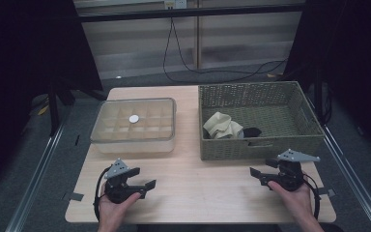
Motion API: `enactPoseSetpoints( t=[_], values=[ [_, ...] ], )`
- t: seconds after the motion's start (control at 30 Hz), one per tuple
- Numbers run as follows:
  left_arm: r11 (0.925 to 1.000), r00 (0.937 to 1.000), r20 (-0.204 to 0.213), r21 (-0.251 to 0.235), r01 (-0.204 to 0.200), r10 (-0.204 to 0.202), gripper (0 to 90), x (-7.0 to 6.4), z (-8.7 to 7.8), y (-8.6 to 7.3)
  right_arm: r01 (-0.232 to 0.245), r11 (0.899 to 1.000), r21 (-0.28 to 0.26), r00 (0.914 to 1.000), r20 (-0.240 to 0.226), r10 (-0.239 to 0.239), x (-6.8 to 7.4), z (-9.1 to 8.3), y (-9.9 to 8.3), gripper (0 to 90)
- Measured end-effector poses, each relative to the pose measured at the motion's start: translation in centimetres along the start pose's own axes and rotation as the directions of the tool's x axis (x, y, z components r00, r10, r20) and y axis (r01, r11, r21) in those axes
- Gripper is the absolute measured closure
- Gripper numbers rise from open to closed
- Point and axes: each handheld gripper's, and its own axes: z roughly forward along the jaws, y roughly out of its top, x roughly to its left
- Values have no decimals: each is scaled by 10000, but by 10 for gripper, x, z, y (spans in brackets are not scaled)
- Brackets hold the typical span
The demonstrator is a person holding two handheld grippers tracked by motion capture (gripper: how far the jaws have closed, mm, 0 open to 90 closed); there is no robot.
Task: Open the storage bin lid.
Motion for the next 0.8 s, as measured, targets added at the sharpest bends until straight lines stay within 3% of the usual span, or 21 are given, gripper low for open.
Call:
enactPoseSetpoints(
  t=[0.17,0.3,0.33,0.6,0.73,0.8],
  values=[
    [9998,9995,292,-104,148,-144,183,1,-4,-1,-12,10000,-5,10000,-81,12,7,1,1,257],
    [9995,9995,85,-44,304,-304,198,5,-7,-1,-16,10000,-16,9998,-207,16,9,2,1,258],
    [9979,9979,6,27,653,-653,201,10,-8,-3,-139,9999,-5,9993,-353,139,8,3,2,257],
    [9983,9985,-126,-224,529,-532,234,18,-21,1,2,9999,173,9986,-530,7,12,5,12,244],
    [9966,9971,201,-345,742,-735,302,19,-24,3,91,9999,66,9988,-485,-88,17,4,17,247],
    [9973,9977,86,-310,672,-670,295,20,-25,4,204,9996,194,9981,-587,-192,20,5,19,248]
  ],
)
